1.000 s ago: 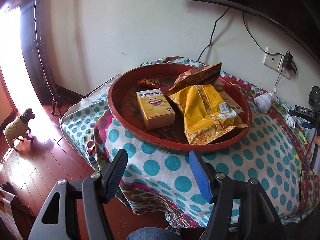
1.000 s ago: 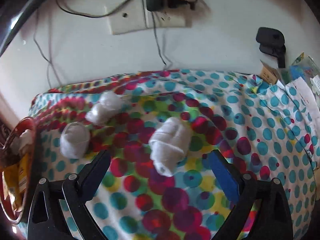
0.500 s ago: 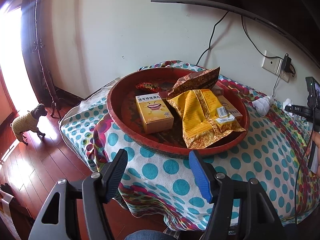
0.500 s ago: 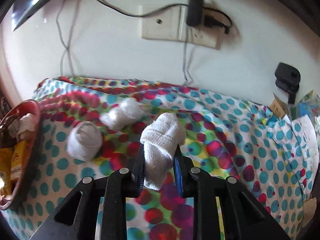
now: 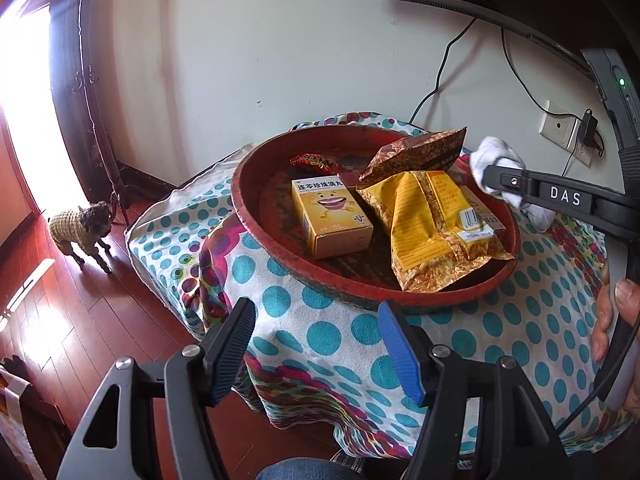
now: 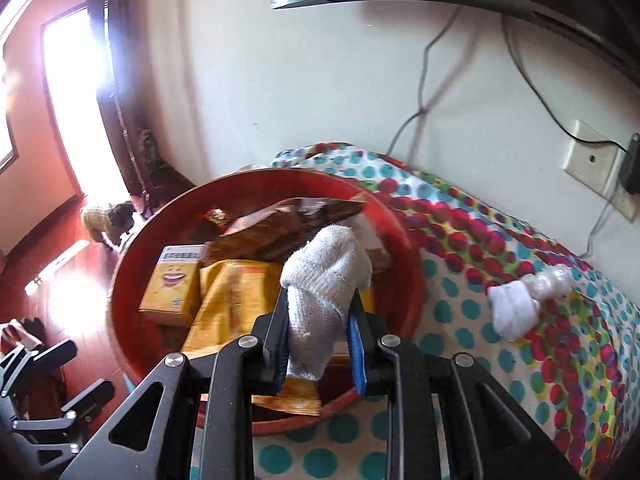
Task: Organize objects
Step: 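Grasp another white sock on the cloth with the right gripper, then carry the white sock into the red tray and open the right gripper, then grasp a white sock on the cloth with the left gripper and lift it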
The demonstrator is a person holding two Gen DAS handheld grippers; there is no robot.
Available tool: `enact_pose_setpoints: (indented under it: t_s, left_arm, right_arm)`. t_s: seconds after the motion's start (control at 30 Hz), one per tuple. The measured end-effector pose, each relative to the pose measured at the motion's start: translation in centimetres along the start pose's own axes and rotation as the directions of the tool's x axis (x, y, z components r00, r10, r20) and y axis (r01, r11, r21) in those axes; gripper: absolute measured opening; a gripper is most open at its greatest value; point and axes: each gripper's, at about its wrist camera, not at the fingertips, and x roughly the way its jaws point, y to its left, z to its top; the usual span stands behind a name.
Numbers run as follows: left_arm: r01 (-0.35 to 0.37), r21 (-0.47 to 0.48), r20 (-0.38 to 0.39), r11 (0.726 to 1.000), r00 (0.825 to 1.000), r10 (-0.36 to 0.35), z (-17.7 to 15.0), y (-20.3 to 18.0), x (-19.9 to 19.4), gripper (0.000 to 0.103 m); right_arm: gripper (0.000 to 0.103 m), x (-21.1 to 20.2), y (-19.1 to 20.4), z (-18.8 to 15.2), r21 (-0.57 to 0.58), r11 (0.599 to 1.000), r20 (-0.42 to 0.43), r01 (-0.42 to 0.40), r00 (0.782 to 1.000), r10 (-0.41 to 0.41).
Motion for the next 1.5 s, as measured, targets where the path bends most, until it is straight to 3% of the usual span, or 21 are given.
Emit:
enact_pose_setpoints:
  t_s: [0.2,0.33,0.6,0.77,0.83,0.87,0.93,0.97,1.1,1.2,1.37,1.5]
  left_arm:
    - [-0.019,-0.027,-0.022,0.999,1.000,0.018,0.0,1.1,0.9,0.066]
    - [-0.021,-0.024,-0.031,0.999,0.999,0.021,-0.1,1.0,1.2,0.066]
    - [-0.023,-0.017,-0.037,1.000,0.999,0.023,-0.2,0.6,1.3,0.066]
    - [-0.027,-0.009,-0.033,1.000,0.999,0.027,-0.3,0.4,1.2,0.066]
    - [-0.030,-0.007,-0.034,1.000,0.999,0.030,-0.4,0.4,1.2,0.066]
    - [-0.029,-0.006,-0.034,1.000,0.999,0.029,-0.4,0.3,1.2,0.066]
    - [-0.026,-0.004,-0.031,1.000,0.999,0.025,-0.4,0.3,1.0,0.066]
    - [-0.025,-0.002,-0.029,1.000,0.999,0.025,-0.4,0.2,1.0,0.066]
    - [-0.019,0.027,-0.021,0.999,1.000,0.019,-0.6,-0.6,0.9,0.066]
    - [-0.009,0.064,-0.003,0.998,1.000,0.009,-0.8,-1.7,0.6,0.066]
    - [0.039,0.133,0.032,0.990,0.999,-0.044,-1.5,-4.3,-0.1,0.066]
    - [0.105,0.184,0.028,0.977,0.993,-0.112,-2.3,-7.6,-0.2,0.066]
  right_arm:
    - [0.023,1.4,4.8,-0.9,-0.126,0.986,-0.064,-0.108,0.993,0.101]
    - [0.023,3.5,5.7,-1.6,-0.132,0.983,-0.112,-0.126,0.987,0.112]
    - [0.025,6.2,6.4,-0.8,-0.176,0.980,-0.127,-0.090,0.990,0.068]
    - [0.032,6.1,6.2,-1.0,-0.167,0.978,-0.142,-0.123,0.985,0.099]
    - [0.045,5.3,5.5,-1.3,-0.128,0.984,-0.129,-0.122,0.986,0.105]
    - [0.049,4.7,4.8,-1.4,-0.101,0.987,-0.115,-0.128,0.987,0.116]
    - [0.075,3.0,3.4,-1.8,-0.064,0.991,-0.071,-0.118,0.991,0.113]
    - [0.079,2.1,2.6,-2.0,-0.052,0.993,-0.049,-0.108,0.993,0.106]
    - [0.080,0.2,-2.4,-3.3,0.031,0.999,-0.028,-0.033,0.999,0.034]
    - [0.080,-1.4,-7.6,-4.7,0.106,0.991,-0.024,0.081,0.997,-0.079]
    - [0.080,-4.9,-18.0,-7.8,0.241,0.923,-0.047,0.300,0.953,-0.298]
    - [0.093,-7.8,-25.7,-10.6,0.400,0.823,-0.076,0.404,0.909,-0.409]
